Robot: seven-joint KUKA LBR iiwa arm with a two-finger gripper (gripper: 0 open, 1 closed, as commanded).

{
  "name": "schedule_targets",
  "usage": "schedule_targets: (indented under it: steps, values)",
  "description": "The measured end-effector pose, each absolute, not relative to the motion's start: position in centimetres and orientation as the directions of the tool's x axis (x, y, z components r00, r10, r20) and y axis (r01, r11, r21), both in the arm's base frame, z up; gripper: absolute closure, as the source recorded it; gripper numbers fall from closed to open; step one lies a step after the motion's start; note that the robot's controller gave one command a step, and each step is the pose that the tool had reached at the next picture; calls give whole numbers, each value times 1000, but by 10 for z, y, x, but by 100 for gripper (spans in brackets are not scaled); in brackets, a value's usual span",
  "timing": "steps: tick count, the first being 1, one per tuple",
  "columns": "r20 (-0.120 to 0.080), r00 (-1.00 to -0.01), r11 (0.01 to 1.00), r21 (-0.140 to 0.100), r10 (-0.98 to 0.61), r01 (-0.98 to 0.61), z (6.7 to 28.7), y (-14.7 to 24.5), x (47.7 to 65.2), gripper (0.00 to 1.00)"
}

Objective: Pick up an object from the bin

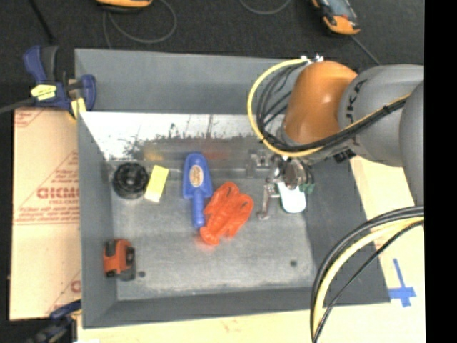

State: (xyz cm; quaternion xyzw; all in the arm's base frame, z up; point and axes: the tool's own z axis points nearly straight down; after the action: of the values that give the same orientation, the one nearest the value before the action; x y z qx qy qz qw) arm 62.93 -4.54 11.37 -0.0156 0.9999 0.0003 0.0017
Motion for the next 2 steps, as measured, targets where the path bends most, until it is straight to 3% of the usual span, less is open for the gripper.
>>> schedule_targets:
  steps: [1, 2]
  values:
    - [-4, -998, 999, 0, -55, -55, 90, -23, 621, 0]
    - [-4, -938, 938, -2, -346, -346, 76, -15, 609, 0]
